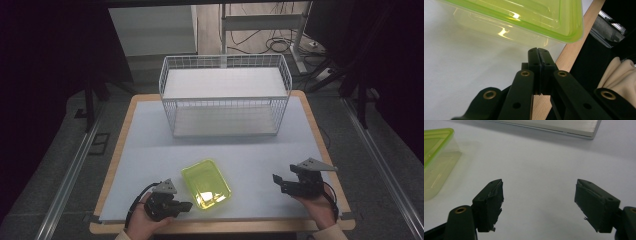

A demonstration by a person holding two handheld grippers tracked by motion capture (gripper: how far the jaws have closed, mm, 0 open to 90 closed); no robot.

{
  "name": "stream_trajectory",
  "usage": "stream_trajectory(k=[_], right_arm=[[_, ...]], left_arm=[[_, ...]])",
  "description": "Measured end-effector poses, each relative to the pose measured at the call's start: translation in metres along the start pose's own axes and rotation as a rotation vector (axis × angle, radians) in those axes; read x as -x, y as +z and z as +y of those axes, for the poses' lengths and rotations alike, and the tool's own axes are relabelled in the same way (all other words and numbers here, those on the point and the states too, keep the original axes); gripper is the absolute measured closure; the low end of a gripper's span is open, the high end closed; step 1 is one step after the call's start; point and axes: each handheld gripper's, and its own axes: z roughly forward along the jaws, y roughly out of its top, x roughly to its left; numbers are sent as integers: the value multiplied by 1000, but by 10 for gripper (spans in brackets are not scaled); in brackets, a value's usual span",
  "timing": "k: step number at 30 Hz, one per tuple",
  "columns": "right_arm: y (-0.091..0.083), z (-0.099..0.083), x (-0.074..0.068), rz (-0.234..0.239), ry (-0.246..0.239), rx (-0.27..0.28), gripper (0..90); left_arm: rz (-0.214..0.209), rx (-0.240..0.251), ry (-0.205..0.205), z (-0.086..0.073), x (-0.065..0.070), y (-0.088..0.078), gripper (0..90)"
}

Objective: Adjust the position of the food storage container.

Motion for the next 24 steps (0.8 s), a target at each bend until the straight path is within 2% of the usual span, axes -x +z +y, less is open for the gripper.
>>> stream_trajectory(k=[7, 15, 21, 24], right_arm=[[1, 0, -1, 1, -3, -5, 222], [2, 0, -1, 3, -7, -5, 222], [2, 0, -2, 4, -11, -7, 222], [3, 0, -2, 4, -9, -7, 222]], left_arm=[[-12, -25, 38, 9, 9, 12, 896], [-18, -36, 50, 16, 12, 21, 897], [-14, -38, 77, 24, 24, 35, 897], [-14, -38, 72, 26, 26, 39, 897]])
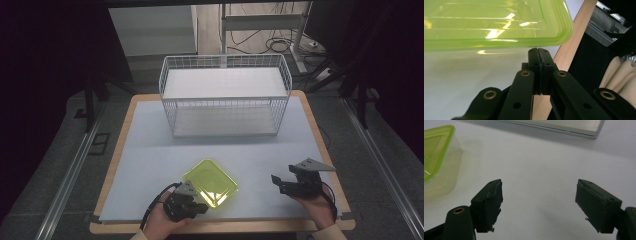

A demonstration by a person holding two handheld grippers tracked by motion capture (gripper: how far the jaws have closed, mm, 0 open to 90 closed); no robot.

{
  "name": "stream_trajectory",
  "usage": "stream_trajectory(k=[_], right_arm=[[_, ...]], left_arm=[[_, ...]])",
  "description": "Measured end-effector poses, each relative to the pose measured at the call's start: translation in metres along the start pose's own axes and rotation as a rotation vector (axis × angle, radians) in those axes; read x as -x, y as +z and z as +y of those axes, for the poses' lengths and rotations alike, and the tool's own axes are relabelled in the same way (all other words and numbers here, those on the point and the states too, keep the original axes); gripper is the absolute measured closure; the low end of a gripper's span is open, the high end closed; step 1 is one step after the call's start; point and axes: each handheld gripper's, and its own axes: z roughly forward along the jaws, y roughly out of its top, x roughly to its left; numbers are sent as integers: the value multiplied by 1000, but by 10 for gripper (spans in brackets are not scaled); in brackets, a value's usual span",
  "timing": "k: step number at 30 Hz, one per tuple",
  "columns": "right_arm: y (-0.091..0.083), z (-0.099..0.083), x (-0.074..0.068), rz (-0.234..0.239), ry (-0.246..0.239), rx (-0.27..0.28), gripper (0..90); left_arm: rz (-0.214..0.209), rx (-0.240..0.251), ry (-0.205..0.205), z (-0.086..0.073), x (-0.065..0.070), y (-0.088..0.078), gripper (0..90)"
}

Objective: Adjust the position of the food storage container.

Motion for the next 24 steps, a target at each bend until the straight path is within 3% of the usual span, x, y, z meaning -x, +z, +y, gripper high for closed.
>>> stream_trajectory(k=[16, 24], right_arm=[[1, 0, -2, 2, 0, -6, 222], [2, -1, -1, -2, -8, -10, 222]], left_arm=[[19, -3, -7, 34, 20, 43, 898], [35, 29, -35, 50, 19, 53, 897]])
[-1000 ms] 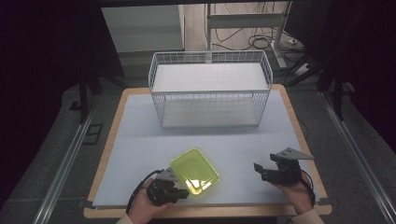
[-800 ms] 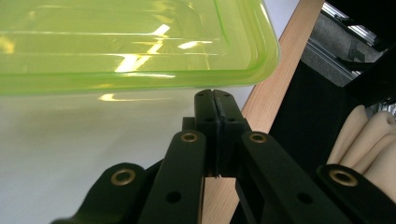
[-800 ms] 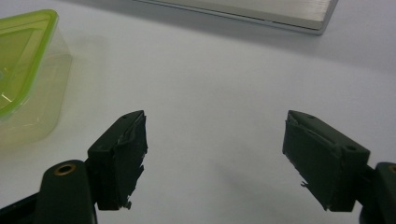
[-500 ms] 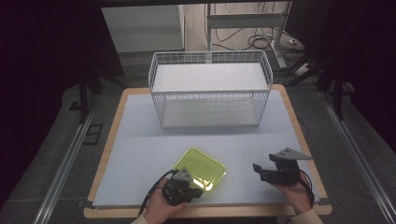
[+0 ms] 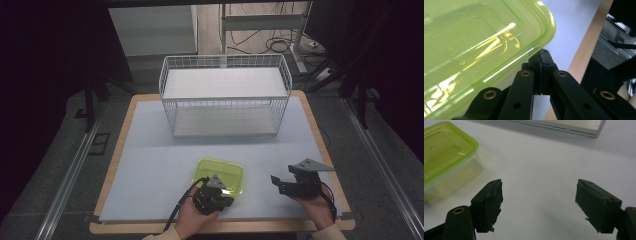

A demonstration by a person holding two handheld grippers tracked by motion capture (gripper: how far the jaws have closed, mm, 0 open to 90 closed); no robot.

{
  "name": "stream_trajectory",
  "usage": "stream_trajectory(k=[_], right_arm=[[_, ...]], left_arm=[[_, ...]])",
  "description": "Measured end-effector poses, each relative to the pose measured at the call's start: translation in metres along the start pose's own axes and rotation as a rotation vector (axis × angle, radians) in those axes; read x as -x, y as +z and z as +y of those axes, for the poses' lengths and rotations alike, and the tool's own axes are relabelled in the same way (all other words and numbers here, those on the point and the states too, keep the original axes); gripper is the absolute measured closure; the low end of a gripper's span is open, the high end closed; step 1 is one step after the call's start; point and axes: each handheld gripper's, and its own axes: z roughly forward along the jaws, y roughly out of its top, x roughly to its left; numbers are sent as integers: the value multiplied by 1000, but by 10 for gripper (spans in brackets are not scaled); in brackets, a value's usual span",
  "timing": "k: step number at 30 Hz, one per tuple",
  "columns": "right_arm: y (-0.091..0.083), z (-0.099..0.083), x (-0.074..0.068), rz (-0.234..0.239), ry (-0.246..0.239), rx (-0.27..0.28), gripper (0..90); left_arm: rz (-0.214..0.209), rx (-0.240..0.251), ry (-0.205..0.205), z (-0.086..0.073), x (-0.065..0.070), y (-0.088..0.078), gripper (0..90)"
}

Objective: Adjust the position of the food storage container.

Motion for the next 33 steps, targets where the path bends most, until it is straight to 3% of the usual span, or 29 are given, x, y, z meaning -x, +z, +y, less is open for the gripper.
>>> stream_trajectory(k=[7, 15, 20, 24, 28, 33], right_arm=[[1, 0, -1, -1, -2, -1, 222], [1, 0, -1, -2, -6, -2, 222], [-1, -1, -1, -5, -5, 2, 222], [-2, -1, 0, -7, -6, 5, 222], [-2, -1, -1, -5, -7, 5, 222], [-1, -1, 0, -2, -8, 5, 224]], left_arm=[[19, 6, -3, 8, 0, 8, 898], [-7, 20, -2, 9, 5, 5, 896], [-39, 50, 13, -1, 12, -17, 894], [-37, 77, 6, -10, 10, -35, 893], [-19, 135, -28, -13, -2, -61, 892], [-7, 163, -86, -15, -22, -75, 887]])
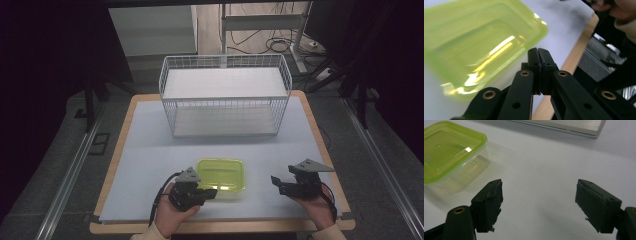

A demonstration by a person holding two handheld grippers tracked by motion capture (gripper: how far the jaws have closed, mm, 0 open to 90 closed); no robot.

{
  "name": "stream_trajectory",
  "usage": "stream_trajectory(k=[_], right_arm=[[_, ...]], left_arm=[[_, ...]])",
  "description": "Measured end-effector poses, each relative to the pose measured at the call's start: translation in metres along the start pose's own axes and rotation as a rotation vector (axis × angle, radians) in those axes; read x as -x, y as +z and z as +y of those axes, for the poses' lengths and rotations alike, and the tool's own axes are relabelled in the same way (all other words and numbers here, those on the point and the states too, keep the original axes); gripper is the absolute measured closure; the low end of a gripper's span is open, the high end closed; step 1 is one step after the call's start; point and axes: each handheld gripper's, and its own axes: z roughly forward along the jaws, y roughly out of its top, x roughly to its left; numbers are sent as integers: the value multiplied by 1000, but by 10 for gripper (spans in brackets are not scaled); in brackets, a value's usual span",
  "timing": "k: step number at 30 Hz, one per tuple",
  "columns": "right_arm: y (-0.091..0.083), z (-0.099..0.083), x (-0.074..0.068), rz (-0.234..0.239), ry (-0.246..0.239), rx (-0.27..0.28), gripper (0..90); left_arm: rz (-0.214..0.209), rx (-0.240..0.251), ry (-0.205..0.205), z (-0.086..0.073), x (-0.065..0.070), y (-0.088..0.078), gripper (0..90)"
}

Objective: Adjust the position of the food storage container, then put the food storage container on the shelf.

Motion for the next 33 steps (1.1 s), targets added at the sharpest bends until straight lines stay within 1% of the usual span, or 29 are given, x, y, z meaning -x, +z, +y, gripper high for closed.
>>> stream_trajectory(k=[1, 6, 7, 8, 9, 10, 11, 12, 13, 14, 15, 17, 18, 19, 20, 21, 22, 25, 26, 29, 32, 33], right_arm=[[0, 0, 1, 6, 5, 1, 224], [1, 0, 0, 30, 13, 11, 223], [1, 0, 0, 30, 13, 11, 223], [1, 0, 0, 38, 13, 19, 221], [1, 0, 0, 38, 13, 19, 221], [1, 0, -1, 49, 17, 22, 221], [1, 0, -1, 53, 17, 26, 220], [1, 0, -1, 53, 17, 26, 220], [0, 1, -2, 57, 11, 34, 219], [0, 1, -2, 57, 11, 34, 219], [0, 1, -3, 66, 13, 36, 219], [1, 1, -3, 81, 18, 42, 218], [1, 1, -3, 81, 18, 42, 218], [1, 1, -3, 85, 21, 44, 218], [0, 1, -4, 95, 25, 50, 221], [0, 1, -4, 95, 25, 50, 221], [0, 2, -4, 114, 33, 52, 224], [-1, 3, -5, 141, 48, 47, 231], [-1, 3, -5, 141, 48, 47, 231], [0, 4, -7, 174, 59, 33, 243], [0, 6, -8, 210, 92, 34, 257], [0, 6, -8, 210, 92, 34, 257]], left_arm=[[3, 20, -32, 0, -9, -7, 882], [53, 62, -75, 0, -28, -23, 845], [53, 62, -75, 0, -28, -23, 820], [66, 64, -92, 0, -34, -25, 766], [73, 64, -102, -1, -38, -27, 766], [97, 87, -143, -2, -46, -30, 665], [94, 88, -161, -3, -50, -32, 612], [94, 88, -161, -3, -50, -32, 570], [100, 90, -188, -3, -55, -34, 539], [100, 90, -188, -3, -55, -34, 518], [100, 95, -201, -3, -57, -36, 490], [93, 98, -214, -2, -60, -37, 442], [93, 98, -214, -2, -60, -37, 422], [92, 100, -219, -3, -61, -37, 422], [87, 100, -223, -3, -62, -38, 403], [86, 100, -225, -3, -62, -38, 403], [80, 98, -228, -3, -63, -37, 393], [75, 95, -231, -3, -64, -36, 382], [75, 95, -231, -3, -64, -36, 379], [73, 93, -244, -3, -64, -36, 373], [70, 89, -242, -2, -66, -35, 369], [70, 89, -242, -2, -66, -35, 367]])
